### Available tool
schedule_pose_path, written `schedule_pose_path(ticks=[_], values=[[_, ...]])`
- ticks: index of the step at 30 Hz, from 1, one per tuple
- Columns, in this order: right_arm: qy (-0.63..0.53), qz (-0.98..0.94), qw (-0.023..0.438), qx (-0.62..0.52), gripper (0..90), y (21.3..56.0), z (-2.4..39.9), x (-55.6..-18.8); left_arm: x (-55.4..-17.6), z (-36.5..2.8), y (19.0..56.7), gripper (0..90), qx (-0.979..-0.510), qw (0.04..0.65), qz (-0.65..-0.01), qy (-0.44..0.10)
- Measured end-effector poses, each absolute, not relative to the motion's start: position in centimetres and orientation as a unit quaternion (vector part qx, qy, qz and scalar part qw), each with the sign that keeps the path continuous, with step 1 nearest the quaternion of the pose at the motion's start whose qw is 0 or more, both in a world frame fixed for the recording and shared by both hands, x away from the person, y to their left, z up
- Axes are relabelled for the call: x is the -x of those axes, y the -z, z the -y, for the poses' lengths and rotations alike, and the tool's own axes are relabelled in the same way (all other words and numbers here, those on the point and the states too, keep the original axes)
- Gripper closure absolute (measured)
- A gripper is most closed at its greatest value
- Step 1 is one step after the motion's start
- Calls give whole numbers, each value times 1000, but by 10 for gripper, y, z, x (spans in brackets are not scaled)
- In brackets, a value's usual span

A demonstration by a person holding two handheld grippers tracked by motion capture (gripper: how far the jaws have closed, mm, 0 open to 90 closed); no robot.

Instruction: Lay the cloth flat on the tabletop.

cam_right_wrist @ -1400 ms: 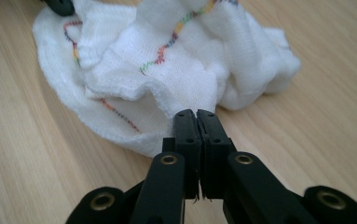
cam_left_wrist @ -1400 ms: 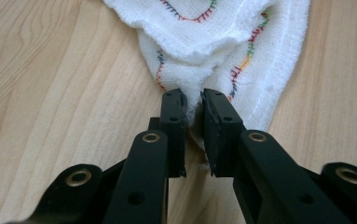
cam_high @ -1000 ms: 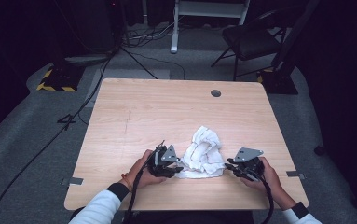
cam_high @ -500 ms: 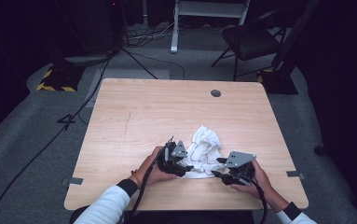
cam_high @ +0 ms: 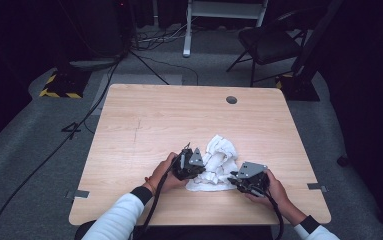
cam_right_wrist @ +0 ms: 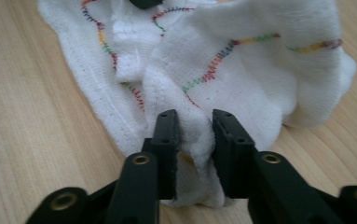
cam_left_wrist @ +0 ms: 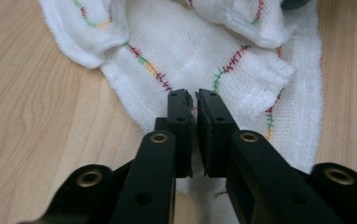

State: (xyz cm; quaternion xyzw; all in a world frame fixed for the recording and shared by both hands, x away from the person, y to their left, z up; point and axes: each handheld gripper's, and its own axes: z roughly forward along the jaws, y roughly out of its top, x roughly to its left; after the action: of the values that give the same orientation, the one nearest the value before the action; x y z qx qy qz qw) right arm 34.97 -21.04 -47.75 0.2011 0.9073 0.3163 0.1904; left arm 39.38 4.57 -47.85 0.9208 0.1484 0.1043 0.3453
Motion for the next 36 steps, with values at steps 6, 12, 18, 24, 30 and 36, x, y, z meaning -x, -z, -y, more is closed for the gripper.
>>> schedule_pose_path(ticks=[6,12,18,24,30,36], values=[[-331,-892,209,-227,838,466,229,-350,-399,-55,475,890,-919,343,-152,-123],[-346,-873,211,-272,850,456,259,-352,-409,-69,473,892,-913,337,-178,-143],[-345,-854,208,-328,852,457,289,-359,-422,-86,477,893,-908,329,-202,-161],[-321,-852,208,-357,852,464,300,-368,-442,-99,484,892,-901,325,-237,-164],[-301,-849,199,-386,831,472,308,-377,-451,-118,481,887,-885,329,-279,-176],[-305,-846,210,-383,751,468,307,-378,-454,-124,483,804,-881,320,-298,-178]])
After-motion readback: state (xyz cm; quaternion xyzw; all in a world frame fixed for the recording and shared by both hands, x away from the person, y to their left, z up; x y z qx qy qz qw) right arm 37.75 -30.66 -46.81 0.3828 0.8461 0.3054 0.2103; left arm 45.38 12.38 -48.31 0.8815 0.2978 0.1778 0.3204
